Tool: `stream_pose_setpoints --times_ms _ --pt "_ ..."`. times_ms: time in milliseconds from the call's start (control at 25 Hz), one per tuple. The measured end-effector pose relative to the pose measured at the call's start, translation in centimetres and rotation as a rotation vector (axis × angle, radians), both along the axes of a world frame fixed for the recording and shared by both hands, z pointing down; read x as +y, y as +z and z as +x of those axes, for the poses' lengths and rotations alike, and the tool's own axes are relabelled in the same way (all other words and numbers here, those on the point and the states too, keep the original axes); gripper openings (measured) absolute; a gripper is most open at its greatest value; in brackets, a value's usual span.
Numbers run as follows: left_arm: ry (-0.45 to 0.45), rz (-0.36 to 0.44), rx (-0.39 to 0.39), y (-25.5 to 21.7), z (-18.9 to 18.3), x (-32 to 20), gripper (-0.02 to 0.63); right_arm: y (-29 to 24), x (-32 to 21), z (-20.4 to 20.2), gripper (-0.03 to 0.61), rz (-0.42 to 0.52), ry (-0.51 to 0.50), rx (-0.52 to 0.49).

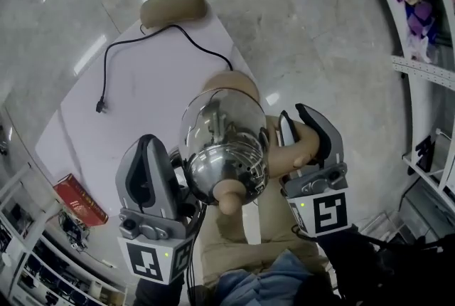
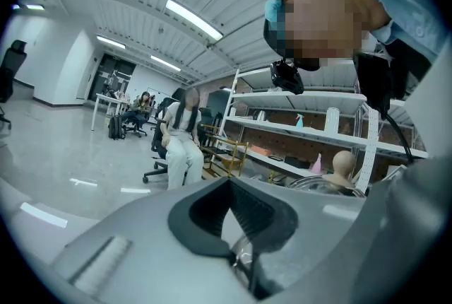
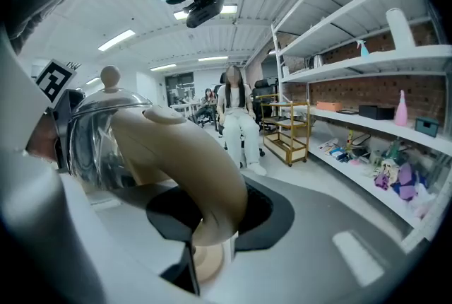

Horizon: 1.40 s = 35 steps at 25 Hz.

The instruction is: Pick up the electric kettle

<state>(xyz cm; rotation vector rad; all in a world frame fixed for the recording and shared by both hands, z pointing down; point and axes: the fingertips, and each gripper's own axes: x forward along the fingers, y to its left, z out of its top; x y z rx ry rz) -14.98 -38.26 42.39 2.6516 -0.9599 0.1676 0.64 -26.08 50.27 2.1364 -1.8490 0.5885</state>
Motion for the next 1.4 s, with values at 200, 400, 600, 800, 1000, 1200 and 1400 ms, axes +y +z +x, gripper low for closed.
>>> stream_pose_setpoints --times_ms 200,400,600,800,1000,1200,1400 --pt "-0.051 0.053 0.024 -5.7 -1.5 -0.1 0.0 -5.4 -0.8 -0.9 0.118 0.062 -0.024 0.019" --pt "-0.089 0.105 0.039 -11.9 -3.4 0.6 0.0 -11.1 -0.8 -2.4 0.118 0.1 -0.048 0.019" --pt "-0.132 0.117 0.04 -16.9 -4.5 1.4 0.0 -16.3 -0.7 -2.9 0.118 0.125 -0.076 0.011" --pt "-0.199 0.154 0.069 -22.6 -6.5 2.6 0.0 -21.9 -0.8 -4.1 0.121 0.158 -0.102 0.016" --pt "-0.268 0.217 0.123 -29.3 -9.0 3.3 0.0 -28.6 -1.3 -5.6 0.121 0.21 -0.142 0.029" --pt "-0.319 0.281 0.148 -33.7 -11.7 4.8 0.0 -33.2 -1.0 -7.8 0.121 0.267 -0.199 0.07" --pt "-0.318 0.313 0.174 -36.8 -11.8 6.9 0.0 -36.6 -0.2 -7.6 0.12 0.308 -0.195 0.061"
